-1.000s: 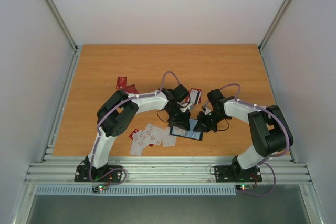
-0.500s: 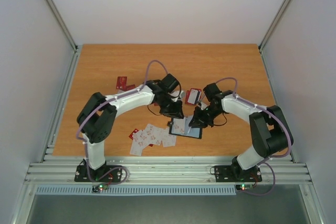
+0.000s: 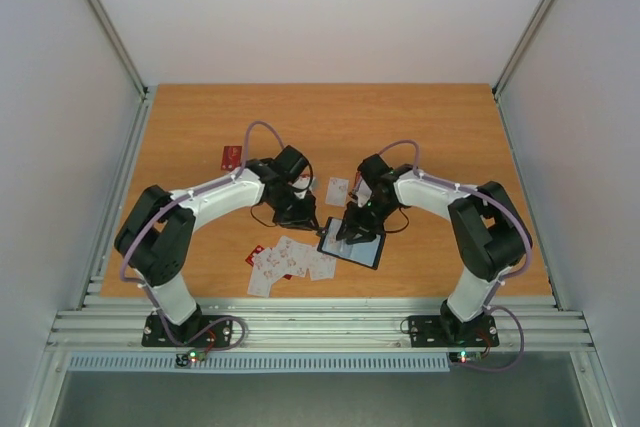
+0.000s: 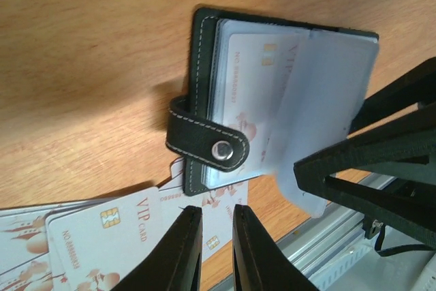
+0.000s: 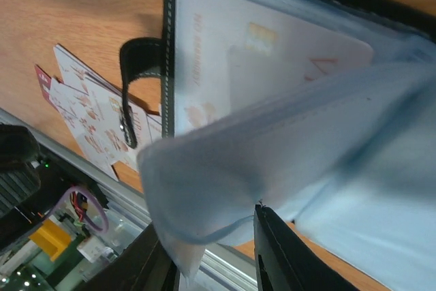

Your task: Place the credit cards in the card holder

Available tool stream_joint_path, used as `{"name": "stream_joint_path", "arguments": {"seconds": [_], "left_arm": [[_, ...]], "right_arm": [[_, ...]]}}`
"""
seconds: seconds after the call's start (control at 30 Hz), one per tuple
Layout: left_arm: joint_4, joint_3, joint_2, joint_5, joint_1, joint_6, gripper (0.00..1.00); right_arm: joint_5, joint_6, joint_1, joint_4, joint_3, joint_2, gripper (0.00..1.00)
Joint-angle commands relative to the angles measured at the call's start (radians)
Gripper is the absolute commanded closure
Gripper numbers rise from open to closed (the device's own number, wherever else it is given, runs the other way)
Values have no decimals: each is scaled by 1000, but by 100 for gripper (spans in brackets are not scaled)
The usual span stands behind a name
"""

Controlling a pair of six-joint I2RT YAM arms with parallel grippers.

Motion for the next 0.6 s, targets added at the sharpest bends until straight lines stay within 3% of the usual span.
{"name": "stream_joint_path", "arguments": {"seconds": [0.0,0.13,0.23,0.57], "left_arm": [[5,-31,-57,-13,8,11,84],[0,-55,-81,-11,13,18,84],[-8,-71,-102,-11,17,27,84],[-43,-122,-191,-45,21,48,80]], "right_arm": [[-5,19,18,8,52,39,69],[-11,35,23,28,82,83,67],[-19,48,23,51,100,106,59],[-80,120,27,152,95,105,57]]}}
